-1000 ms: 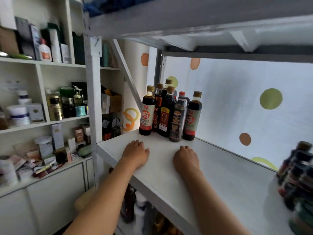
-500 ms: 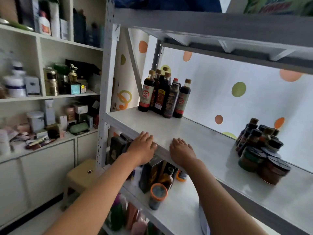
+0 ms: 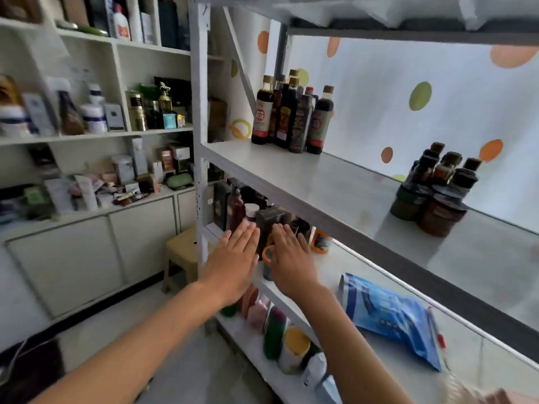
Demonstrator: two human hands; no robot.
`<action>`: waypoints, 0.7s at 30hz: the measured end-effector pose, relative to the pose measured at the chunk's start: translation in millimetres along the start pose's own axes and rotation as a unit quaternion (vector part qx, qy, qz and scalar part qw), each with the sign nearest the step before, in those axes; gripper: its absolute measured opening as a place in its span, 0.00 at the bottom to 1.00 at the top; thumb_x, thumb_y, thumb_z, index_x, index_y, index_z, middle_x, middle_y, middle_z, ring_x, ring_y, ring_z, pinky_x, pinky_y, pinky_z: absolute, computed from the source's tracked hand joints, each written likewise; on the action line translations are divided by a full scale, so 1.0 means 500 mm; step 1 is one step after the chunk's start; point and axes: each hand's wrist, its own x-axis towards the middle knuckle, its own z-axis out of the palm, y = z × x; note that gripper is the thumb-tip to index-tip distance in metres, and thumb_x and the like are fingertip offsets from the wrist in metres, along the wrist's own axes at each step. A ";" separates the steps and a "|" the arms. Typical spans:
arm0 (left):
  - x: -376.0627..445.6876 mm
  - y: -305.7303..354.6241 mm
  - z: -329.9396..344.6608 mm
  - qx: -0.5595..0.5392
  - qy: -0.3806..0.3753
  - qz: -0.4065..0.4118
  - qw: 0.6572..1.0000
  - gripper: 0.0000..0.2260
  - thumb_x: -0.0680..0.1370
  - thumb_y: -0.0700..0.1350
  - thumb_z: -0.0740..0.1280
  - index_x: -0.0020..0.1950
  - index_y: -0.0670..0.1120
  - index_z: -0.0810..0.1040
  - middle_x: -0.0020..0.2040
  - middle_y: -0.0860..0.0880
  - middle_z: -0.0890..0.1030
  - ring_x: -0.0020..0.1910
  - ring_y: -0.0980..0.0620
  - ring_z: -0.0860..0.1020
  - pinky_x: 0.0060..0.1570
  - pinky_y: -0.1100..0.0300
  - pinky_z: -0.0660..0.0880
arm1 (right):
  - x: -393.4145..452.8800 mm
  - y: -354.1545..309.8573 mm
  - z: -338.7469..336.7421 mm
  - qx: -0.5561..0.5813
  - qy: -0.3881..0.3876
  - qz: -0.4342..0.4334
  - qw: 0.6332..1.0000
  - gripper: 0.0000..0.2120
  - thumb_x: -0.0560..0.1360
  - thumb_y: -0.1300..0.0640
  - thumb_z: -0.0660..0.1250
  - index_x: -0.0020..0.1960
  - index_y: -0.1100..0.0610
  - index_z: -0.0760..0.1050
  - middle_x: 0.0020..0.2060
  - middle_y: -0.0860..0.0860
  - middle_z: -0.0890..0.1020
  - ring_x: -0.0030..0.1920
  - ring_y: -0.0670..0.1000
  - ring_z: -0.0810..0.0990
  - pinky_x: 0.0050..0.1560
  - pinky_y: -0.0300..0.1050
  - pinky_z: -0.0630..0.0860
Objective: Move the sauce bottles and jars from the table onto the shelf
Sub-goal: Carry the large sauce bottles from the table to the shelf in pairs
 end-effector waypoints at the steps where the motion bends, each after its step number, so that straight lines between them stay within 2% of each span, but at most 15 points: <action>1: -0.032 0.016 0.013 0.007 -0.002 -0.011 1.000 0.25 0.85 0.50 0.43 0.78 0.44 0.38 0.77 0.50 0.36 0.77 0.51 0.36 0.75 0.52 0.38 | -0.038 0.001 0.017 0.007 -0.009 -0.020 1.000 0.27 0.84 0.56 0.49 0.80 0.57 0.47 0.80 0.52 0.50 0.79 0.49 0.44 0.78 0.48 0.39; 5: -0.164 0.054 0.045 0.034 -0.034 -0.077 0.996 0.25 0.83 0.50 0.40 0.79 0.42 0.45 0.80 0.45 0.47 0.79 0.47 0.44 0.76 0.50 0.45 | -0.160 -0.005 0.067 0.034 -0.046 -0.095 0.994 0.27 0.84 0.55 0.48 0.80 0.57 0.45 0.80 0.52 0.48 0.79 0.48 0.41 0.78 0.48 0.37; 8: -0.283 0.066 0.040 0.041 -0.039 -0.105 0.993 0.26 0.81 0.49 0.46 0.75 0.40 0.64 0.75 0.42 0.66 0.75 0.44 0.63 0.71 0.46 0.63 | -0.235 -0.026 0.087 0.057 -0.060 -0.159 0.984 0.26 0.84 0.54 0.47 0.81 0.55 0.44 0.80 0.51 0.46 0.78 0.46 0.37 0.77 0.47 0.35; 10: -0.363 0.066 0.038 0.044 -0.036 -0.133 0.990 0.24 0.81 0.48 0.50 0.73 0.39 0.68 0.72 0.42 0.70 0.73 0.43 0.67 0.67 0.44 0.69 | -0.274 -0.055 0.098 0.072 -0.064 -0.203 0.974 0.26 0.85 0.52 0.47 0.81 0.54 0.44 0.80 0.50 0.45 0.78 0.46 0.37 0.76 0.45 0.33; 14: -0.520 0.066 0.021 0.073 -0.028 -0.198 0.977 0.24 0.81 0.48 0.52 0.74 0.39 0.65 0.74 0.42 0.67 0.74 0.45 0.64 0.70 0.45 0.66 | -0.343 -0.143 0.129 0.086 -0.066 -0.284 0.953 0.26 0.84 0.53 0.47 0.80 0.57 0.48 0.80 0.53 0.50 0.79 0.48 0.42 0.78 0.48 0.38; 17: -0.631 0.060 -0.002 0.094 -0.025 -0.263 0.960 0.24 0.81 0.48 0.53 0.76 0.39 0.63 0.76 0.43 0.65 0.76 0.46 0.62 0.72 0.48 0.60 | -0.402 -0.226 0.151 0.095 -0.074 -0.329 0.937 0.26 0.85 0.53 0.47 0.80 0.58 0.48 0.80 0.53 0.51 0.79 0.48 0.43 0.77 0.46 0.35; 21: -0.807 0.063 -0.031 0.062 -0.015 -0.360 0.931 0.25 0.83 0.49 0.45 0.78 0.42 0.52 0.79 0.45 0.54 0.78 0.49 0.48 0.76 0.50 0.48 | -0.506 -0.354 0.176 0.118 -0.100 -0.400 0.903 0.25 0.85 0.53 0.45 0.80 0.57 0.47 0.80 0.51 0.50 0.79 0.47 0.41 0.77 0.45 0.35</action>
